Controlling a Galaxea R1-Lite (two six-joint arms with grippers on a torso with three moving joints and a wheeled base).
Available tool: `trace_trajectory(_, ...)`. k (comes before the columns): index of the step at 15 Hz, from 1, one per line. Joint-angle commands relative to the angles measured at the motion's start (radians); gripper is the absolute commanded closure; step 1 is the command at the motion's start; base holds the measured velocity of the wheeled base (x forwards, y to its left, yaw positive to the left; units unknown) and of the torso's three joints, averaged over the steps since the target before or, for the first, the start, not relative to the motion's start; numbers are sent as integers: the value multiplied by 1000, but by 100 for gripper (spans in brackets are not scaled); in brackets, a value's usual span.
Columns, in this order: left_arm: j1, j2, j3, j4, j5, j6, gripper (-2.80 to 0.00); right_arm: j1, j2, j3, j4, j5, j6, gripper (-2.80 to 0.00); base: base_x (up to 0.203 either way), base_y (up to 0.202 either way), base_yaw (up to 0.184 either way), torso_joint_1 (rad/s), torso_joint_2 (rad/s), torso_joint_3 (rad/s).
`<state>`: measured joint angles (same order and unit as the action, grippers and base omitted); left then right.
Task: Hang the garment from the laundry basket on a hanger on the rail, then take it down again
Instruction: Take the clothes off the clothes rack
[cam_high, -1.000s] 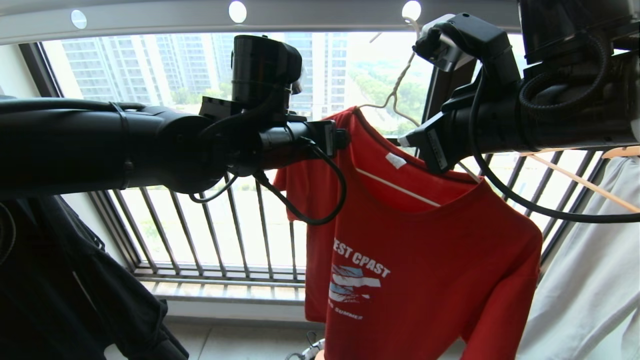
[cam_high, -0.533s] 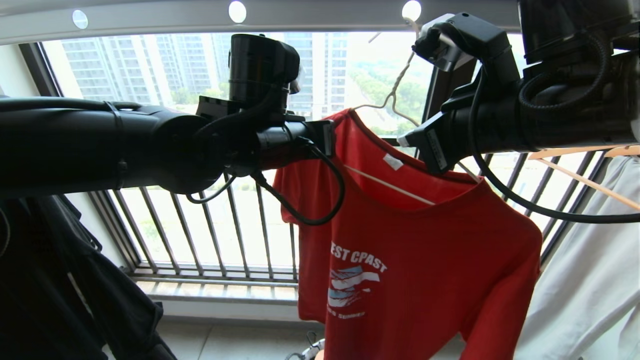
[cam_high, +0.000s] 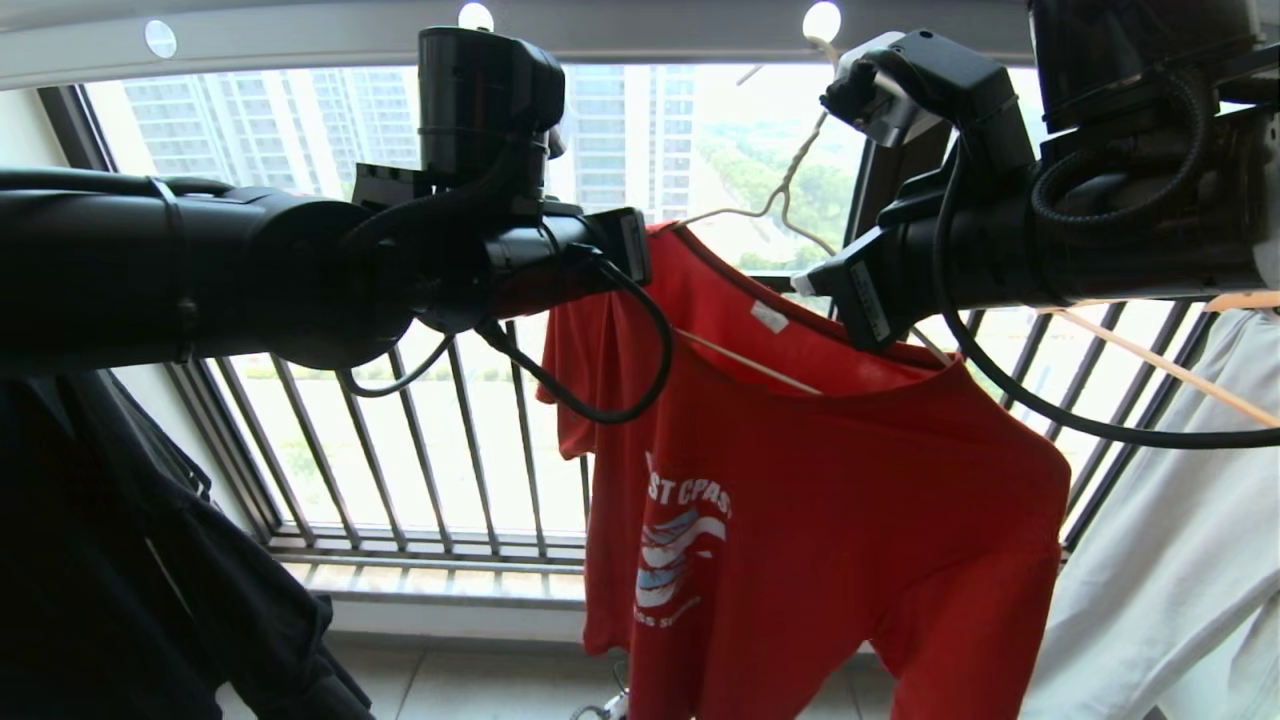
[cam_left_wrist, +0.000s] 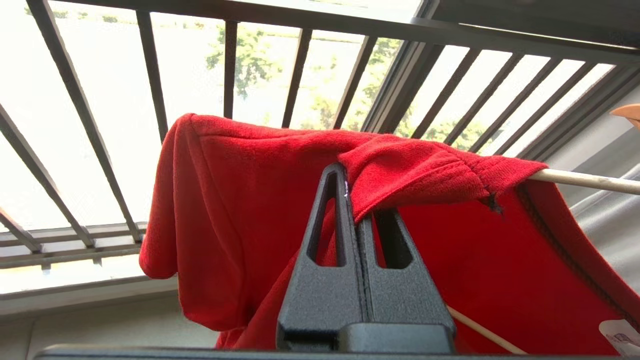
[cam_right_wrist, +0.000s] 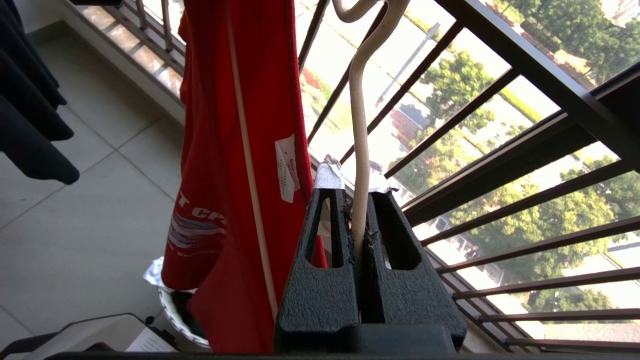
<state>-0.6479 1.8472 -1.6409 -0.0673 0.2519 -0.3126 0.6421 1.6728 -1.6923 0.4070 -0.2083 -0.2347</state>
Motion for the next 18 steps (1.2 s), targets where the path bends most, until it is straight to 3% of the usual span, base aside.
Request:
trace_trajectory(1, 24, 19, -4, -2, 1, -3, 0, 1, 0, 0, 4, -1, -2, 0, 0, 0, 0, 0, 0, 0)
trace_trajectory(6, 93, 63, -74, 0, 29, -39, 0, 1, -2, 0, 4, -2, -3, 0, 0, 0, 0, 0, 0, 0)
trace_trajectory(16, 94, 52, -68, 0, 26, -40, 0, 1, -7, 2, 4, -2, -9, 0, 0, 0, 0, 0, 0, 0)
trace_trajectory(17, 93, 46, -66, 0, 26, -40, -61, 1, -7, 2, 4, -2, -9, 0, 0, 0, 0, 0, 0, 0)
trace_trajectory(18, 89, 41, -59, 0, 26, -40, -280, 1, -7, 2, 4, -2, -9, 0, 0, 0, 0, 0, 0, 0)
